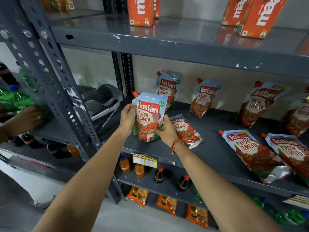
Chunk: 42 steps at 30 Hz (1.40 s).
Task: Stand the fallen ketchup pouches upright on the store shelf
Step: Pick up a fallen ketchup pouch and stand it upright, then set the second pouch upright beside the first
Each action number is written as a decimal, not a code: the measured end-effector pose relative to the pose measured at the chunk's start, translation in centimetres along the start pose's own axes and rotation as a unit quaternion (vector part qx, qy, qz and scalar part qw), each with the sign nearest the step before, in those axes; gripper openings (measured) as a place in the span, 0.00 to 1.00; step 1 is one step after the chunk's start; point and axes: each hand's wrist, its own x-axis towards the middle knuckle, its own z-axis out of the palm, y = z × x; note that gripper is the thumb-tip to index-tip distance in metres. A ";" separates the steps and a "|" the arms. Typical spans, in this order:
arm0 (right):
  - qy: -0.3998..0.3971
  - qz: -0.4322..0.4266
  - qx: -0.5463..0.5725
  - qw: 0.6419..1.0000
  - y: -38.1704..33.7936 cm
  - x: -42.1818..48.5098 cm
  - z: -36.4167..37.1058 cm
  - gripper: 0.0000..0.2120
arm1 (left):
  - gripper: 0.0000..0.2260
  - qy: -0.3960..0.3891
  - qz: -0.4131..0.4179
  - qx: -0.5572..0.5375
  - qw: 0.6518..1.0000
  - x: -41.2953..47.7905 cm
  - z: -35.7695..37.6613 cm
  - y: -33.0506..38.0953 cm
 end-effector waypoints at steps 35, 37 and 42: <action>0.063 0.229 0.008 0.971 7.1 -2.4 -10.4 0.23 | 0.16 -0.087 -0.276 -0.001 0.957 -4.0 12.9 -5.5; 0.083 0.186 0.025 0.979 6.6 -2.6 -10.7 0.24 | 0.11 -0.082 -0.226 -0.034 0.970 -3.9 13.3 -4.9; 0.154 0.088 0.035 0.983 4.7 -2.8 -10.8 0.26 | 0.06 -0.092 -0.045 -0.029 0.994 -3.6 14.1 -3.0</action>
